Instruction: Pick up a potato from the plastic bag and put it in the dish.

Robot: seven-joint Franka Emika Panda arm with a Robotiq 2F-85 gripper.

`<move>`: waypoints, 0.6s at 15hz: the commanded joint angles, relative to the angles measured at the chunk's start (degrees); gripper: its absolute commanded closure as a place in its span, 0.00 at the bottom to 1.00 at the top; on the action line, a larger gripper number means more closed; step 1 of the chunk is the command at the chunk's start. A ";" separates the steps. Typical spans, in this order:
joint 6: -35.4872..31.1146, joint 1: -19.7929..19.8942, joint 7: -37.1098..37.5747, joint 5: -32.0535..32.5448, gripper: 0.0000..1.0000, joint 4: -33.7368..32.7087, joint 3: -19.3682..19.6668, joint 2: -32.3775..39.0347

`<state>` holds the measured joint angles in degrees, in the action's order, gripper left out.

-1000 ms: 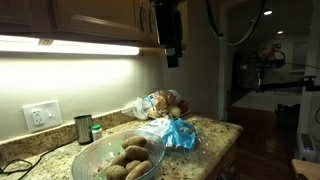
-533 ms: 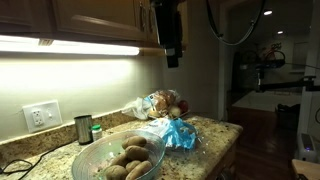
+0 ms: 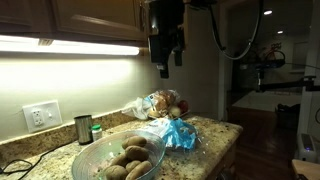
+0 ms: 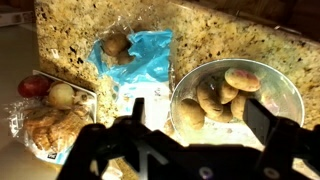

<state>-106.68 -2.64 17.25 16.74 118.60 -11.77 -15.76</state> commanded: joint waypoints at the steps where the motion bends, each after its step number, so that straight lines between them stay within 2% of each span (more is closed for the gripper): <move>1: -8.97 1.63 9.18 2.49 0.00 7.07 1.69 -2.37; 4: -16.13 4.12 16.10 4.87 0.00 12.40 2.94 -2.85; 9: -22.52 8.52 25.55 10.76 0.00 19.41 4.53 -2.42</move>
<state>-125.23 3.97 36.90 23.94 132.43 -7.96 -15.86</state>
